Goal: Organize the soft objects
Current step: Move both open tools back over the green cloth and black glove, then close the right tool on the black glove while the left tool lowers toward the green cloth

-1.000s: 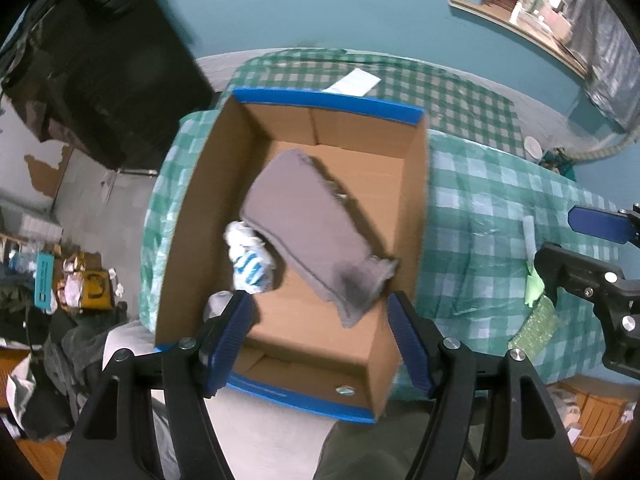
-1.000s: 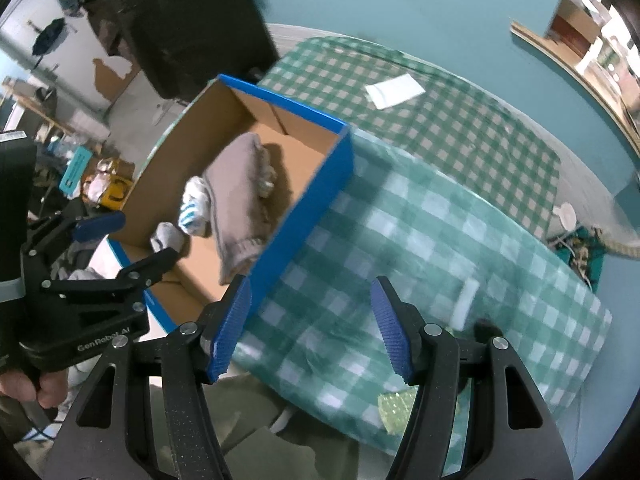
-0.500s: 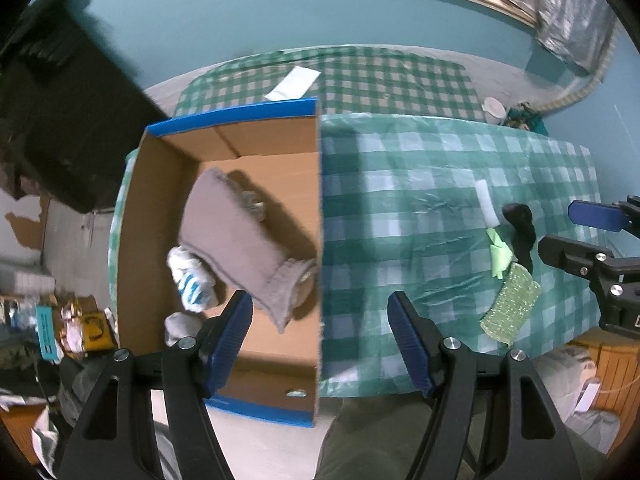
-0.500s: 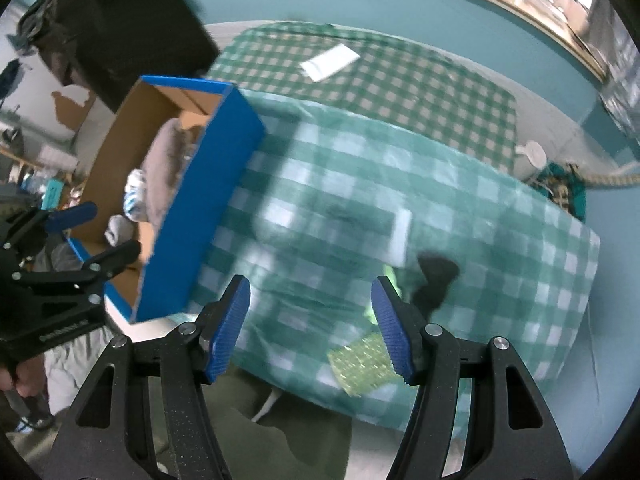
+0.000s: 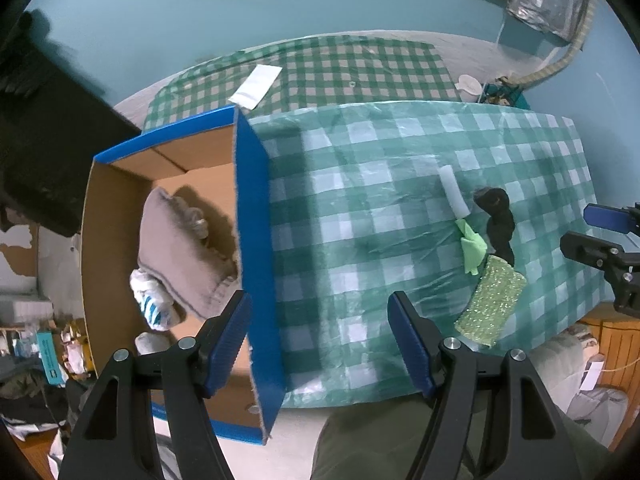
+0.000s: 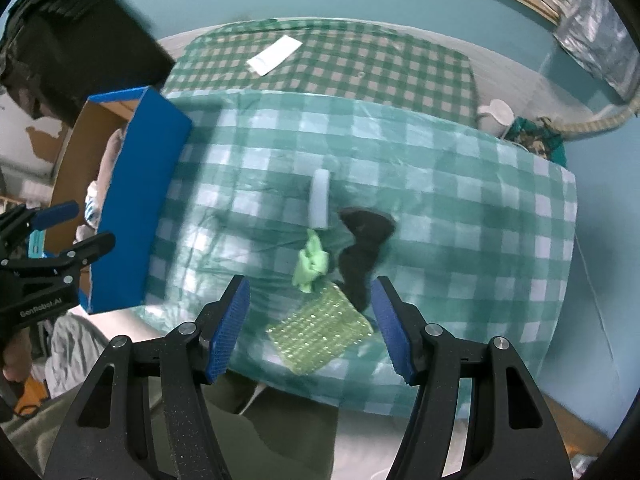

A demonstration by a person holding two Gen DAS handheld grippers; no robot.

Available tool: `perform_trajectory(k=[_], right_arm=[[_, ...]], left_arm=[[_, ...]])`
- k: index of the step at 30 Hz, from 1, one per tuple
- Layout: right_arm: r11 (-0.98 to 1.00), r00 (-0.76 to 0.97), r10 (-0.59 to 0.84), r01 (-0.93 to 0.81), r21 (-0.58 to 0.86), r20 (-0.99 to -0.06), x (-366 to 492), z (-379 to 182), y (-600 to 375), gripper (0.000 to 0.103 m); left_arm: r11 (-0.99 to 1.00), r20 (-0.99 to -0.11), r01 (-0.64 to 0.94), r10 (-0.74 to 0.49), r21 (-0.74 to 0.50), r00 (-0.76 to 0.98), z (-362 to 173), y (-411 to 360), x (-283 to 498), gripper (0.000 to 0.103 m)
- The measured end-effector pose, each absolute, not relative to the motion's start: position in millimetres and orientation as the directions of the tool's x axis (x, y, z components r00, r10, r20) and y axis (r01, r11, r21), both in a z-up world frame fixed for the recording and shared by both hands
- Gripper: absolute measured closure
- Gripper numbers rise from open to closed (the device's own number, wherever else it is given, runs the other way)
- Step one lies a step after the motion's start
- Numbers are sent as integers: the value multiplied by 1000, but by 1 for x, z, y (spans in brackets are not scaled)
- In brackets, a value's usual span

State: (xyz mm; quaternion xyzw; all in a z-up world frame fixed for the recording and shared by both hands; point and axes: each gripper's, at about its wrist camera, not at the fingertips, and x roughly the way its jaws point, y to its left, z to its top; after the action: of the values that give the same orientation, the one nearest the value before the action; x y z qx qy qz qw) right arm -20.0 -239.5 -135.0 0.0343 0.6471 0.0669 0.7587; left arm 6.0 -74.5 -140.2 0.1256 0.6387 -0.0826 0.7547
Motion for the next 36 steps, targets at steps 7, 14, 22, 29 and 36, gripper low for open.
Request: perform_trajectory(k=[7, 14, 22, 29, 36], right_arm=[[990, 156, 144, -23, 143, -977, -27, -142, -264, 39], [989, 143, 149, -4, 150, -978, -29, -163, -280, 39], [987, 128, 160, -21, 159, -979, -19, -191, -285, 39], [986, 101, 166, -30, 164, -981, -6, -219, -280, 39], [986, 87, 165, -45, 161, -982, 5, -241, -274, 39]], left_arm=[[939, -986, 332, 35, 88, 163, -149, -99, 8, 32], [927, -987, 366, 32, 88, 156, -162, -123, 7, 32], [917, -988, 387, 37, 93, 148, -188, -149, 10, 32], [906, -986, 412, 38, 102, 161, -205, -165, 15, 32], [904, -987, 409, 68, 122, 145, -230, -171, 19, 32]])
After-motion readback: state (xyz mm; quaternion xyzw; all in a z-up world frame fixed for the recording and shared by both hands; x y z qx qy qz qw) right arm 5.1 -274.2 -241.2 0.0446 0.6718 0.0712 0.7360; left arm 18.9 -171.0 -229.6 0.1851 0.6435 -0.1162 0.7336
